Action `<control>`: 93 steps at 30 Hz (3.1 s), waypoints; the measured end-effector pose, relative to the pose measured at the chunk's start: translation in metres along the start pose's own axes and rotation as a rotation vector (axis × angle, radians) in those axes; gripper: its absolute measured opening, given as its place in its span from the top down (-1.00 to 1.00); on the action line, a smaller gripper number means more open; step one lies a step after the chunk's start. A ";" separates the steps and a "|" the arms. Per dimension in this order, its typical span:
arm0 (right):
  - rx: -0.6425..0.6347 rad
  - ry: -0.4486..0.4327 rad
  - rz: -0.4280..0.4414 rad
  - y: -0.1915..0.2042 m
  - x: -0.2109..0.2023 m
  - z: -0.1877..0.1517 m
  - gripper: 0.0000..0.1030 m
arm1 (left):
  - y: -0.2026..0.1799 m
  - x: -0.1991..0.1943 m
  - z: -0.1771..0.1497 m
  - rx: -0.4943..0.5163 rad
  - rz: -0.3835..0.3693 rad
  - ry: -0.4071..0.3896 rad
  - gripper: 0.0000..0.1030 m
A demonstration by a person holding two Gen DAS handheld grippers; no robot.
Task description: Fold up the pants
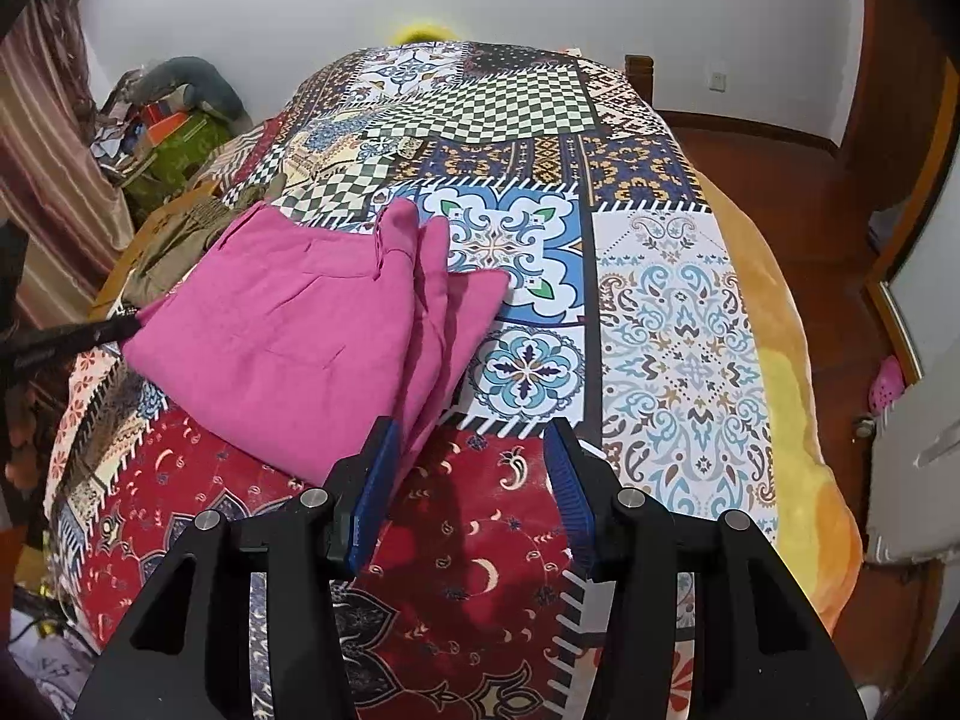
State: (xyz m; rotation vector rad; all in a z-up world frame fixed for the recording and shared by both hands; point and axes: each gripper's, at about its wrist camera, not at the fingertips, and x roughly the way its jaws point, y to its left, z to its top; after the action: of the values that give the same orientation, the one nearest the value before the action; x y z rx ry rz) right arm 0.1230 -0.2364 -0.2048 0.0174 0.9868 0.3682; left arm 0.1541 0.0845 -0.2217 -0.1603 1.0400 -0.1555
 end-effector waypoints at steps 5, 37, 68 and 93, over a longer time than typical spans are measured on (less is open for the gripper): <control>-0.028 -0.019 -0.004 0.009 -0.002 0.006 0.11 | 0.008 -0.007 -0.011 -0.003 0.023 0.013 0.89; -0.098 -0.038 0.085 0.024 0.063 0.070 0.62 | -0.032 0.066 0.093 0.158 0.003 0.024 0.14; -0.054 0.003 0.130 0.006 0.055 0.078 0.61 | -0.023 0.032 0.091 0.142 -0.014 -0.057 -0.10; -0.162 0.066 0.166 0.033 0.043 0.023 0.24 | -0.017 0.040 0.025 0.157 -0.002 0.063 -0.10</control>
State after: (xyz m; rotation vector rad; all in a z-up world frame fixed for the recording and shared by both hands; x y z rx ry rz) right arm 0.1533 -0.1883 -0.2212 -0.0598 1.0208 0.6034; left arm 0.1947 0.0609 -0.2399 -0.0143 1.0859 -0.2439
